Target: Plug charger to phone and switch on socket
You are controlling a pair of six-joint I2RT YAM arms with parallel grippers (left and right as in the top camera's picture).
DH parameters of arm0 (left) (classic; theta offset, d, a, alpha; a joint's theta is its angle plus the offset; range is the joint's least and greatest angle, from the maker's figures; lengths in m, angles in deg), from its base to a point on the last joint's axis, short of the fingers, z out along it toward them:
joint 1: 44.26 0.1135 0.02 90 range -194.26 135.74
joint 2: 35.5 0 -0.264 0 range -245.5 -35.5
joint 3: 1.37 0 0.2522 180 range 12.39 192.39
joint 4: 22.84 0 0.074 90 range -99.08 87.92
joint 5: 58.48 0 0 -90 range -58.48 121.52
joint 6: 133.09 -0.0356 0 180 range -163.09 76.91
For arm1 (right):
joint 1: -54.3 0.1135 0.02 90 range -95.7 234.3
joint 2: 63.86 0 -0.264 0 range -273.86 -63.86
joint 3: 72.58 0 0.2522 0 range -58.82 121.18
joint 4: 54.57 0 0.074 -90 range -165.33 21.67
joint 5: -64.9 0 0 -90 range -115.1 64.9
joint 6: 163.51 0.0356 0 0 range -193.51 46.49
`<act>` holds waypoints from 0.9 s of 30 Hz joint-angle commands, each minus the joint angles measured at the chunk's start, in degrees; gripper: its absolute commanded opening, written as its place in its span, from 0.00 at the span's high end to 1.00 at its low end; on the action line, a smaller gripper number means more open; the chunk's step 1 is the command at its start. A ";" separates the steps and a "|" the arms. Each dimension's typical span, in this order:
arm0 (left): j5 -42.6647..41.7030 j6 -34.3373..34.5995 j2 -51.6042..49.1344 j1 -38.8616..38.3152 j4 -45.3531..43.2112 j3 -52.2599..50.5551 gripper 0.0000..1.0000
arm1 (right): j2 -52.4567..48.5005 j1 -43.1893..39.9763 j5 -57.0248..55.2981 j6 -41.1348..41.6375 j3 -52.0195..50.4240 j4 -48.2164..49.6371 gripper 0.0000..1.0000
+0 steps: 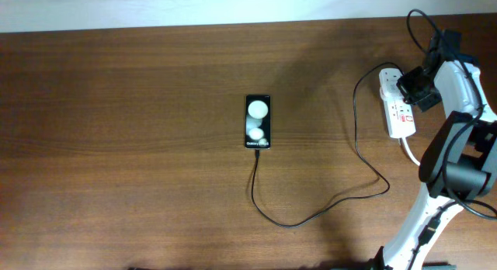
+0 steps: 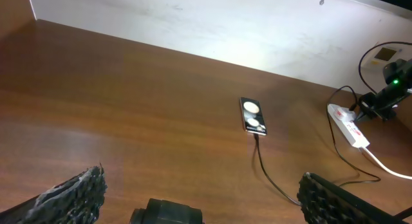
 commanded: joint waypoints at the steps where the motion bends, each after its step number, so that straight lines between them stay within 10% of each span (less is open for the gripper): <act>1: 0.39 -0.68 0.79 -0.17 -0.13 0.04 0.01 | -2.47 -0.15 1.81 0.57 1.25 0.33 0.96; 27: 0.42 -0.68 0.79 -0.17 -0.13 0.04 0.01 | -5.73 -4.55 5.18 -2.69 13.09 -10.88 0.96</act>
